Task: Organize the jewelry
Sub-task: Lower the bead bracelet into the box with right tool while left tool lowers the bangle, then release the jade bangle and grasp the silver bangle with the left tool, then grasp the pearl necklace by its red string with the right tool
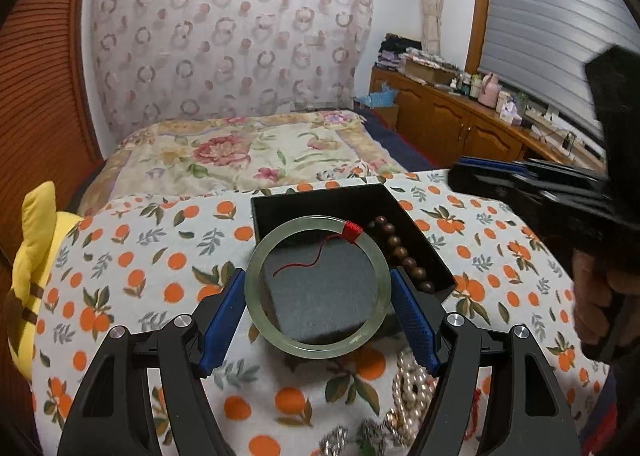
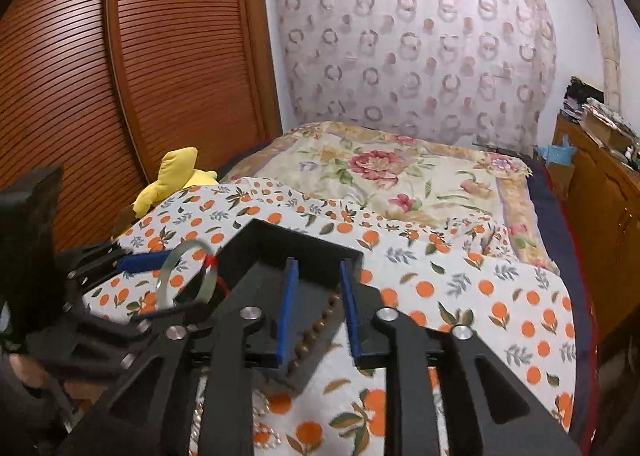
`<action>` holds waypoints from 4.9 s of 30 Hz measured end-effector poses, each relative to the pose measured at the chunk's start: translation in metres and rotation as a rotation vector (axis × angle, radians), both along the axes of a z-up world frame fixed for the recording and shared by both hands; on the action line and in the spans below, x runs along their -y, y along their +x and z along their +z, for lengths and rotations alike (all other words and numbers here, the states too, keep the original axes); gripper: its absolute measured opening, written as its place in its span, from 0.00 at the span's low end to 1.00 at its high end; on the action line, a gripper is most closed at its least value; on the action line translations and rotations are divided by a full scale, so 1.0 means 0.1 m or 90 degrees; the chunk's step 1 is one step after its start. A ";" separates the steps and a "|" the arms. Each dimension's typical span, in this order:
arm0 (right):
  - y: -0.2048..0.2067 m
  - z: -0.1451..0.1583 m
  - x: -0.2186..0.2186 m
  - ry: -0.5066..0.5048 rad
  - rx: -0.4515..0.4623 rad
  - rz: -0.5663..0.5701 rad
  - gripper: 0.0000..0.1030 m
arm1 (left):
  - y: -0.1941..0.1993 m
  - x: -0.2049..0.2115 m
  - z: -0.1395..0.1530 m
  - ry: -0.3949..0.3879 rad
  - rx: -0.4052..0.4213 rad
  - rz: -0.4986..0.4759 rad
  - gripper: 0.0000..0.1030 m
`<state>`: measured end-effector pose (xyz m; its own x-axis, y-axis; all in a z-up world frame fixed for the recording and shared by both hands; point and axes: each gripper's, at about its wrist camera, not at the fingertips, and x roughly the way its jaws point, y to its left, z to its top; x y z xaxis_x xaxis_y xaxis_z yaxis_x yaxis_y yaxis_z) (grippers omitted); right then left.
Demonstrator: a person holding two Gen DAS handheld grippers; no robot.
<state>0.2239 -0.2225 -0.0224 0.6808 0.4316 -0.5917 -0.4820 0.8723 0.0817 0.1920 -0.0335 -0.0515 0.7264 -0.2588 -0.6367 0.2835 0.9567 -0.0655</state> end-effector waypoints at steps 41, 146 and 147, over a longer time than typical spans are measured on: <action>-1.41 -0.65 0.30 0.005 -0.048 0.016 0.39 | -1.00 -0.10 -0.26 0.021 0.003 -0.011 0.90; -1.38 -0.29 0.03 -0.049 0.001 0.060 0.05 | -1.58 -0.15 -0.41 -0.026 -0.008 -0.014 0.55; -1.39 -0.32 0.06 -0.053 -0.003 0.055 0.05 | -1.58 -0.15 -0.41 -0.026 -0.008 -0.014 0.55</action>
<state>0.0852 -0.2283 -0.0547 0.6400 0.4384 -0.6310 -0.5558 0.8312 0.0138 0.0338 -0.0184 -0.0923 0.7121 -0.3004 -0.6345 0.3033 0.9468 -0.1079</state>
